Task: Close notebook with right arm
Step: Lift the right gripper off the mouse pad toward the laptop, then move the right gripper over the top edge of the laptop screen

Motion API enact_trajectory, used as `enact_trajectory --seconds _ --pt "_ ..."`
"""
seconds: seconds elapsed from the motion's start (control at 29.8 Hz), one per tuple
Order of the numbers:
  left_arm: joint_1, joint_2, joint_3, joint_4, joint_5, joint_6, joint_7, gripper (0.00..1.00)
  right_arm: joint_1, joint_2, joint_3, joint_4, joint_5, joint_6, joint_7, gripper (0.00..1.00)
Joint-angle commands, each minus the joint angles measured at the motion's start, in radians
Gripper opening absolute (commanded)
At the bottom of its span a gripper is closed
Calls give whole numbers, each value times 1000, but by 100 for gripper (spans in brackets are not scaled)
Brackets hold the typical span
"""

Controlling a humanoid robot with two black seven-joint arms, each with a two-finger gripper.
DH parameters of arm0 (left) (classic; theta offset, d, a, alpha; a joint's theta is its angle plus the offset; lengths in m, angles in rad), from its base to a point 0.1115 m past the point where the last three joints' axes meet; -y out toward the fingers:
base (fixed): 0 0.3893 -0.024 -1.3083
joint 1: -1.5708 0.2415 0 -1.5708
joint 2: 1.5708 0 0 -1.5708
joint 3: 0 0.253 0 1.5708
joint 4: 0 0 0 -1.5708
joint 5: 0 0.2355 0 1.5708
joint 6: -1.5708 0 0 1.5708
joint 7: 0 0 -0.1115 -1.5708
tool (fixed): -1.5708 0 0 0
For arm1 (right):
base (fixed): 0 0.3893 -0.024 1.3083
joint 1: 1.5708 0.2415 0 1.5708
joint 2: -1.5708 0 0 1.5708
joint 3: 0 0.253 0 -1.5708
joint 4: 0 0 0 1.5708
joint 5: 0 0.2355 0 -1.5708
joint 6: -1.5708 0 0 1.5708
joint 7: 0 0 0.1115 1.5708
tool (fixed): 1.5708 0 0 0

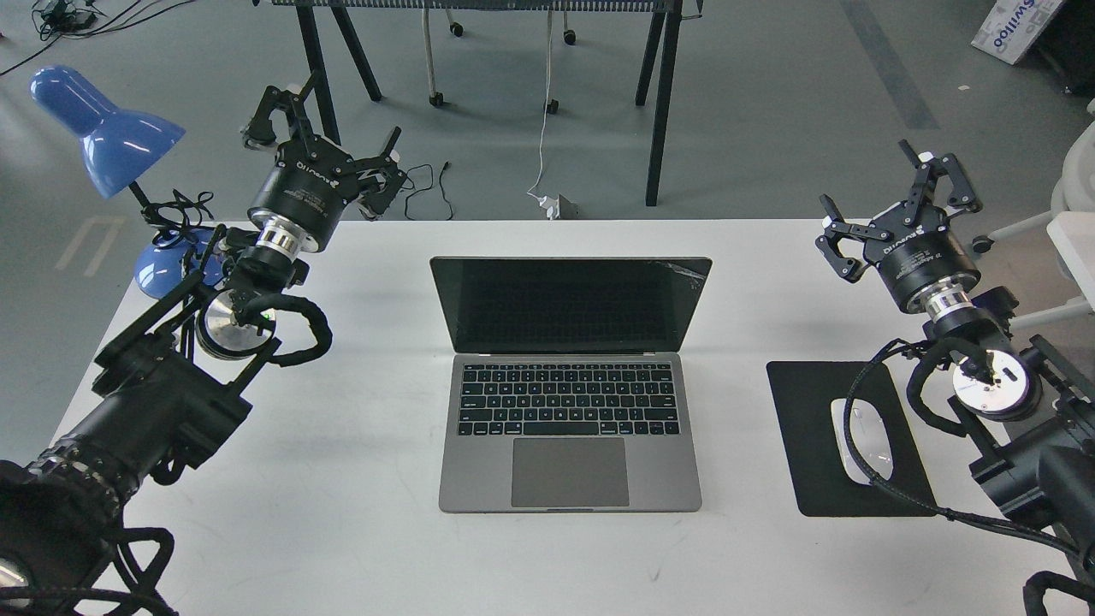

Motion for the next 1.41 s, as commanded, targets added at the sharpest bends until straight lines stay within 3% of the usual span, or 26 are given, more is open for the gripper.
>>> enact_trajectory --seconds 0.0,0.24,0.54,0.81,0.94,1.38 --pt "0 0 2 0 3 -2 -6 100 9 0 -7 1 0 -4 0 100" --pt "1 4 2 0 -2 -11 -28 100 76 -11 -65 -1 -6 -3 -1 100" --pt "1 4 2 0 -2 -12 -26 100 222 -2 -378 19 -13 -46 -10 100" --pt "3 4 2 0 -2 -15 -26 100 231 -54 -506 158 -16 -44 -47 100" --pt "3 4 2 0 -2 -20 -26 100 227 -123 -551 221 -16 -40 -47 100" --pt "3 3 2 0 -2 -20 -26 100 204 -178 -655 307 -81 -11 -38 100"
